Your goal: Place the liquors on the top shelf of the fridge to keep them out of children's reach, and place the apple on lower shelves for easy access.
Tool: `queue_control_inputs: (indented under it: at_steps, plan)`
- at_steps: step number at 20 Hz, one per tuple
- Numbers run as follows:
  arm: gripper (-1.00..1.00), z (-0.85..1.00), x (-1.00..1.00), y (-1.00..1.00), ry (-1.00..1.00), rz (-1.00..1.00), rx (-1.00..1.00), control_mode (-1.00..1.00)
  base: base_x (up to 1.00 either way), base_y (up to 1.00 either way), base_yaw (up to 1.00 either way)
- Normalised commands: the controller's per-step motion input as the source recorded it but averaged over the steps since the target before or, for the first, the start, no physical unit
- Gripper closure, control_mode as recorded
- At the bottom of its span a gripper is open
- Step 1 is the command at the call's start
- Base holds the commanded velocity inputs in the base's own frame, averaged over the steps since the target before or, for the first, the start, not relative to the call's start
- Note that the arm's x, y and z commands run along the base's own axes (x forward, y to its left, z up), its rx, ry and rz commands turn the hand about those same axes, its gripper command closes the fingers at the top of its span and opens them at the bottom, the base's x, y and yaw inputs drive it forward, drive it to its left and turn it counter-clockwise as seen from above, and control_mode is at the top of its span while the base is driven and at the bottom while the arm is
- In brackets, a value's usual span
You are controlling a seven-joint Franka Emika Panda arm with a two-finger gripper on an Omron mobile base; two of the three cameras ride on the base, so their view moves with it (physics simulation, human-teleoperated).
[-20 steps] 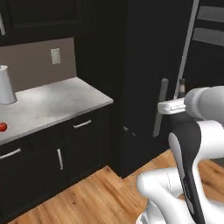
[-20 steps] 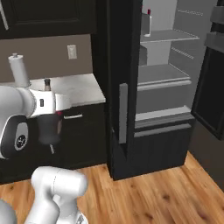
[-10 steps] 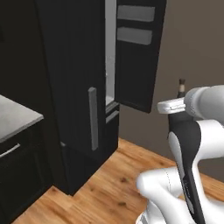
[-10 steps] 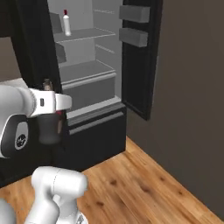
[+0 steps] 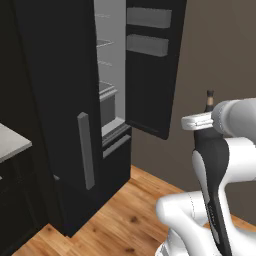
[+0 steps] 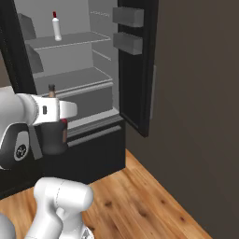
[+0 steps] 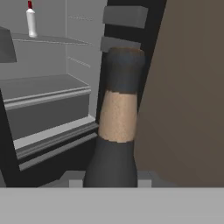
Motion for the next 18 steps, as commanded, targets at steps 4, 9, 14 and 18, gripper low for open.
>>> queue_control_inputs:
  at_steps: [4,9,14,18]
  plan:
    - [1.0,0.0,0.0,0.0,0.0,0.0,0.0,1.0,0.5,-0.67,0.6]
    - [1.0,0.0,0.0,0.0,0.0,0.0,0.0,1.0,0.56,-0.61,0.62]
    - [1.0,0.0,0.0,0.0,0.0,0.0,0.0,1.0,0.49,-0.65,0.57]
    - [1.0,0.0,0.0,0.0,0.0,0.0,0.0,1.0,0.43,-0.69,0.54]
